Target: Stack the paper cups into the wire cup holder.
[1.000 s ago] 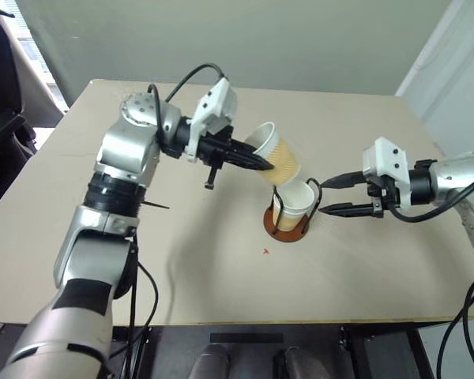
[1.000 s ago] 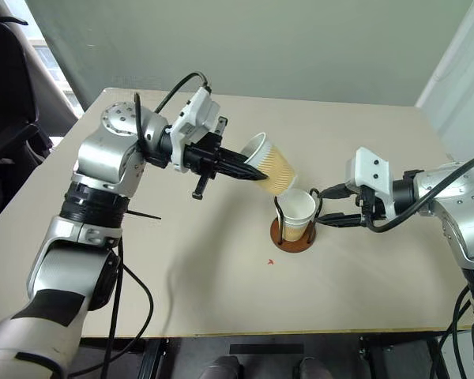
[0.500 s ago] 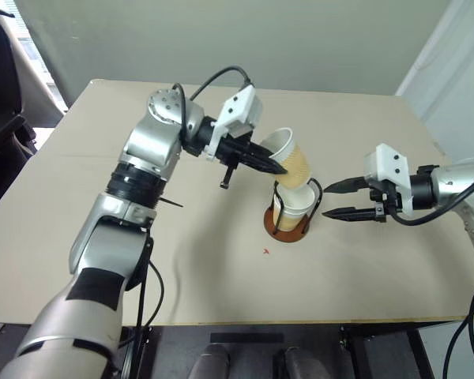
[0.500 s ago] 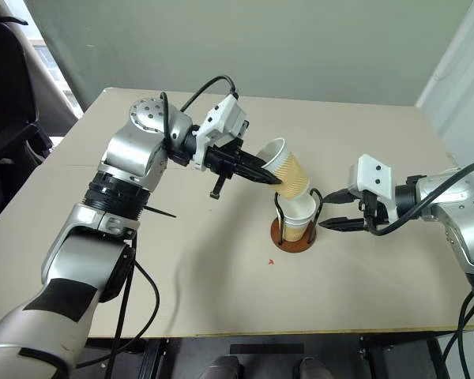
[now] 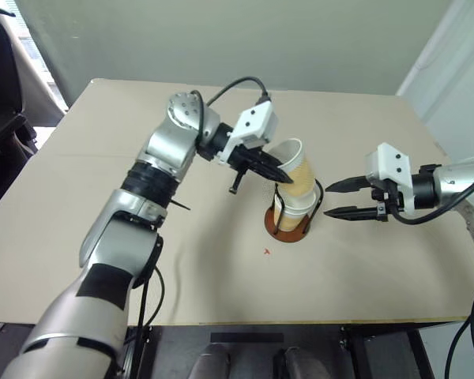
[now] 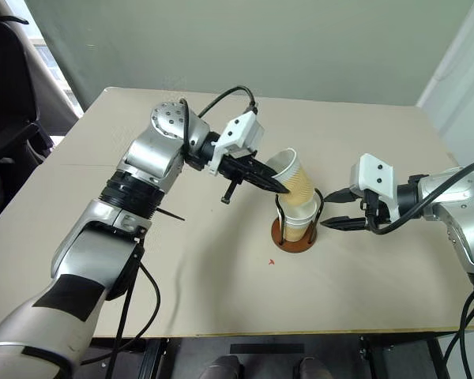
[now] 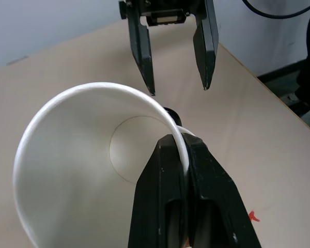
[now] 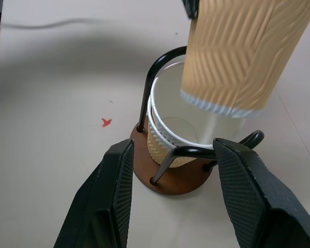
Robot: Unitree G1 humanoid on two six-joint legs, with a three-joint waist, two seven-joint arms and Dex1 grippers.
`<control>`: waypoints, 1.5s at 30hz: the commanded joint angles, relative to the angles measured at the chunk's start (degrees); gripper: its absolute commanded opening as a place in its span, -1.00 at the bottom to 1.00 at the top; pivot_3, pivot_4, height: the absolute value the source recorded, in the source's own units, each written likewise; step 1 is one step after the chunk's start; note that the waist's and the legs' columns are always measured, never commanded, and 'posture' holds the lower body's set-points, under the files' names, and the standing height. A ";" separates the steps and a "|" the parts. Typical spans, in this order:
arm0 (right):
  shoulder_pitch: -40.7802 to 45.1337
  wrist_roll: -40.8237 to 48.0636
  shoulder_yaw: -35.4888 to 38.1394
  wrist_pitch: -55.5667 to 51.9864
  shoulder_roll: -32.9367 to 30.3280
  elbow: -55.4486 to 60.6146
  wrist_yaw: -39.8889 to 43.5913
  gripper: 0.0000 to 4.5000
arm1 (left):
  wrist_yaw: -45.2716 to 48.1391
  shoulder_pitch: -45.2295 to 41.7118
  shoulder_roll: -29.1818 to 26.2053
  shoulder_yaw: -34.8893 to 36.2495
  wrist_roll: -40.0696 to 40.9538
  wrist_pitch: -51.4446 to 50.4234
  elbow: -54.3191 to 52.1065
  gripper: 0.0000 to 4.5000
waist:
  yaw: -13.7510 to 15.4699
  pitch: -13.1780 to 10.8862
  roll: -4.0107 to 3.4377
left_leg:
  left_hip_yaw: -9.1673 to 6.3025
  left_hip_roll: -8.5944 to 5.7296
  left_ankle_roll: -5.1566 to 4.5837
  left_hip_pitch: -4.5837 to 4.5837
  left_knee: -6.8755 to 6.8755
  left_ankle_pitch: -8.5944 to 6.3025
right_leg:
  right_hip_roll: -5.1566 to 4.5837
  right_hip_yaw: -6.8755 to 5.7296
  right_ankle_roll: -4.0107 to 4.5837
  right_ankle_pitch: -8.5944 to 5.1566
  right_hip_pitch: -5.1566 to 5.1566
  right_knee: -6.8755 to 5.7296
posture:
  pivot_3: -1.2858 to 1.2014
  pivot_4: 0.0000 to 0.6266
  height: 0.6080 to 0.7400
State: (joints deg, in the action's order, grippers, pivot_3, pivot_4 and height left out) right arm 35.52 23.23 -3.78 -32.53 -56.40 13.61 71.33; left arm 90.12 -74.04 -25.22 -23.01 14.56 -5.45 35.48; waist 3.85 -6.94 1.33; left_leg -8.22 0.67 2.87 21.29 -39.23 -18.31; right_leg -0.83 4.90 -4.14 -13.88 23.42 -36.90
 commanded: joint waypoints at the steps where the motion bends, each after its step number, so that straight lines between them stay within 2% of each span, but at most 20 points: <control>1: 0.91 -0.31 1.93 0.61 -1.04 0.55 -0.44 0.07 | 2.38 -2.82 0.16 -1.99 1.72 2.02 -0.54 -0.98 | 0.03 0.00 0.00 | -0.01 0.00 0.00 0.01 0.00 0.00 | 0.00 0.00 0.00 0.00 0.00 0.01 | 0.03 -0.52 1.00; 11: 0.83 -0.35 1.95 0.64 -1.33 0.50 -0.59 0.07 | 2.38 -6.35 0.58 -10.19 2.40 7.58 3.61 -0.98 | 0.13 0.00 0.00 | 0.00 -0.01 -0.03 0.07 -0.04 -0.01 | -0.01 0.00 -0.02 0.01 0.01 0.03 | 0.03 -0.52 1.00; 21: 0.84 -0.13 2.07 0.49 -1.71 0.51 -0.52 0.07 | 2.38 -11.53 3.08 -13.20 0.08 14.73 11.03 -0.98 | 0.27 0.00 0.00 | 0.03 -0.03 -0.09 0.13 -0.07 -0.04 | -0.02 0.00 -0.05 0.03 0.02 0.09 | 0.03 -0.52 1.00; 35: 1.32 0.28 2.11 0.16 -1.94 0.27 -0.13 0.07 | 2.38 -12.20 1.23 -19.55 1.93 17.56 9.59 -0.98 | 0.33 0.00 0.00 | 0.09 -0.04 -0.12 0.15 -0.11 -0.05 | -0.02 0.01 -0.07 0.04 0.03 0.07 | 0.03 -0.52 1.00; 44: 10.31 -0.30 2.23 0.50 -2.85 -8.33 2.52 0.07 | 2.38 -11.46 0.57 -20.47 3.12 17.03 8.94 -0.98 | 0.37 0.00 0.00 | 0.10 -0.04 -0.14 0.16 -0.18 -0.05 | -0.02 0.04 -0.10 0.05 0.05 0.04 | 0.03 -0.52 1.00; 45: 10.93 -0.68 1.96 0.84 -3.03 -8.96 2.83 0.07 | 2.38 -11.50 0.61 -20.44 3.10 16.88 9.00 -0.90 | 0.43 0.00 0.00 | 0.08 -0.04 -0.14 0.17 -0.18 -0.06 | -0.02 0.02 -0.09 0.05 0.04 0.05 | 0.03 -0.52 1.00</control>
State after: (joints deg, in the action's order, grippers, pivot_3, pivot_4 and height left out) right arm 45.24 23.21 -3.29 -32.58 -58.17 5.09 73.30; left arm 90.21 -84.19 -24.37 -43.52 16.90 11.11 45.88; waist 4.28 -6.94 1.33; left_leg -8.16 0.63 2.73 21.46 -39.40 -18.36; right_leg -0.85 4.92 -4.23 -13.83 23.46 -36.84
